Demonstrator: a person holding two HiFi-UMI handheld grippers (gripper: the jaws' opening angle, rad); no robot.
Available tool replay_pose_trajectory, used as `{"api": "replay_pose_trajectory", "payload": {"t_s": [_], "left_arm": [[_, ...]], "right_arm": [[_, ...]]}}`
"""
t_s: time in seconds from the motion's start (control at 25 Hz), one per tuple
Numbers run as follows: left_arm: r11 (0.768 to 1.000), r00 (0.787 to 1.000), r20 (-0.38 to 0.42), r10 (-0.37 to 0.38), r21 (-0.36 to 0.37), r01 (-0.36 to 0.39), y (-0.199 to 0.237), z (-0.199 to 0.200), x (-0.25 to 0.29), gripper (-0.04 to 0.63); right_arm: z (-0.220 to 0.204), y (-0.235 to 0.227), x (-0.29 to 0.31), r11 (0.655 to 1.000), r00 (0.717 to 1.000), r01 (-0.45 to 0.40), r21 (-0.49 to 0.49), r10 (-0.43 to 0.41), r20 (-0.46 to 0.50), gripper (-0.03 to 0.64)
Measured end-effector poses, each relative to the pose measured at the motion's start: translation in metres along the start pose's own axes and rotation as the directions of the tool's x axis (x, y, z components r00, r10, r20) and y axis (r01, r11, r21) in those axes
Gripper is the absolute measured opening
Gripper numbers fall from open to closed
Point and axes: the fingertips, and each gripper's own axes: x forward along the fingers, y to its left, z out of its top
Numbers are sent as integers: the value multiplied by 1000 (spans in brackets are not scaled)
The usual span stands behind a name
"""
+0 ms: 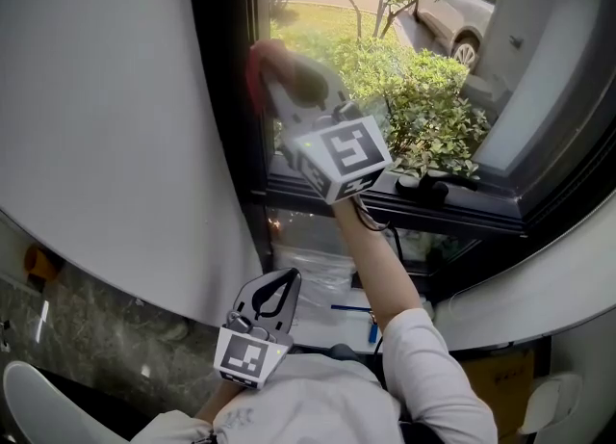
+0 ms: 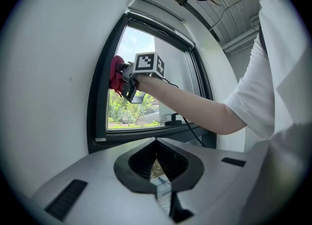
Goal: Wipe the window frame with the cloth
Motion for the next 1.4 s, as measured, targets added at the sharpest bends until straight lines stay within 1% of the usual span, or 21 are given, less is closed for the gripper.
{"api": "replay_pose_trajectory", "payload": {"t_s": [0.08, 0.24, 0.4, 0.6, 0.76, 1.08, 1.4], "left_arm": [[1000, 1000, 16, 0, 1, 0, 0, 2, 1, 9], [1000, 1000, 0, 0, 1, 0, 0, 0, 0, 8], [1000, 1000, 22, -1, -1, 1, 0, 2, 2, 9], [1000, 1000, -1, 0, -5, 0, 0, -3, 1, 9], [1000, 1000, 12, 0, -2, 0, 0, -1, 1, 9], [1000, 1000, 10, 3, -13, -3, -1, -1, 2, 9], [1000, 1000, 19, 10, -5, -9, 1, 2, 1, 9]], "right_arm": [[-1, 0, 0, 1000, 1000, -2, -2, 2, 1, 68], [-3, 1, -2, 1000, 1000, -1, -4, 1, -2, 67], [-5, 3, -2, 1000, 1000, -1, 1, 1, -7, 67], [-9, 4, -4, 1000, 1000, -1, 3, 1, -13, 67], [-10, 5, -5, 1000, 1000, 2, 4, -2, -14, 67], [-15, 6, -8, 1000, 1000, 1, 5, 0, -17, 67], [-18, 7, -10, 1000, 1000, 5, 7, -5, -20, 67]]}}
